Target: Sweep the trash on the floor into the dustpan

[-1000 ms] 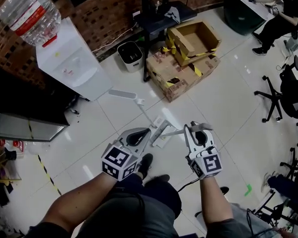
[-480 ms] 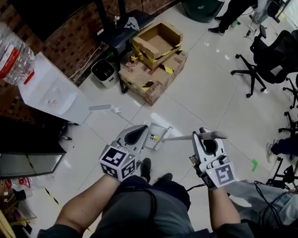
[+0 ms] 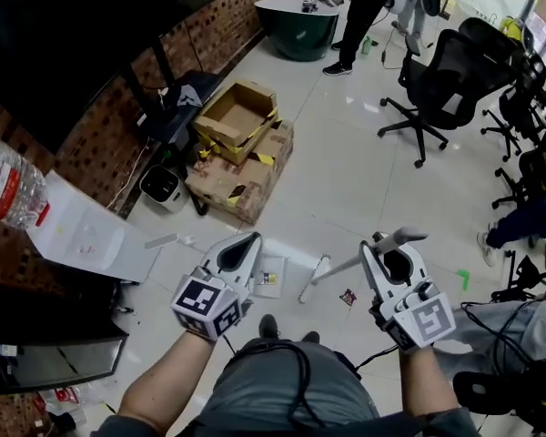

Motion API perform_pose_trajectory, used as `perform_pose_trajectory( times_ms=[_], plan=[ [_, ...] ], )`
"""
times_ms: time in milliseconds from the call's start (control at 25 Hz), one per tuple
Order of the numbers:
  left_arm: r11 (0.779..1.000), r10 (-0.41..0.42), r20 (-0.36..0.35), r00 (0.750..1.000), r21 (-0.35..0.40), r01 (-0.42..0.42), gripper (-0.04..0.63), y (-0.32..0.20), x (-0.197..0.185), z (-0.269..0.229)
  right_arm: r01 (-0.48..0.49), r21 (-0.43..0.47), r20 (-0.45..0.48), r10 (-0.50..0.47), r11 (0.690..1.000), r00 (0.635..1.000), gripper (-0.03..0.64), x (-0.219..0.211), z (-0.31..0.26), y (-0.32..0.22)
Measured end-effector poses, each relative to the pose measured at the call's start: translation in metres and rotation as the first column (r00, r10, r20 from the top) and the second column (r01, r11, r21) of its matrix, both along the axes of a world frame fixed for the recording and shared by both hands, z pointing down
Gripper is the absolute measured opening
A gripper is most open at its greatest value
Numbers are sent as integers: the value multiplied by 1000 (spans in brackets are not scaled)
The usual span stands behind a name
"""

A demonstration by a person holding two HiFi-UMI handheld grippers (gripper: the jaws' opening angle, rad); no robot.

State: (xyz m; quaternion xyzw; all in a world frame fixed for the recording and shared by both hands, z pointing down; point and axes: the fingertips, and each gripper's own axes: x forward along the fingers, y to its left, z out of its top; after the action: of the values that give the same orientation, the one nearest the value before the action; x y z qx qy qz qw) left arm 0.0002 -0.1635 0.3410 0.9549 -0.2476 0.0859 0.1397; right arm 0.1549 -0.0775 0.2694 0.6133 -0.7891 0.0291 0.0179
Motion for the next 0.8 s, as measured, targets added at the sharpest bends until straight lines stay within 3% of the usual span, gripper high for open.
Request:
perform_pose_trajectory(
  times_ms=[120,280,400,800],
  plan=[
    [1000,-9,-5,1000,0,9,15,0,18,-14,-48,25,-19,49,999,999,118,25,-24,23],
    [994,69,-2,998,80,-68,15,28,51,-43,-123,15,-19,123,992,992,119,56,-27,60],
    [990,61,-13,998,127,-59,15,43,73,-63,-164,-6,-7,164,986,986,120,84,-27,80],
    [984,69,36,997,163,-74,16,92,108,-74,-227,9,47,226,974,973,120,138,-33,143]
  ],
)
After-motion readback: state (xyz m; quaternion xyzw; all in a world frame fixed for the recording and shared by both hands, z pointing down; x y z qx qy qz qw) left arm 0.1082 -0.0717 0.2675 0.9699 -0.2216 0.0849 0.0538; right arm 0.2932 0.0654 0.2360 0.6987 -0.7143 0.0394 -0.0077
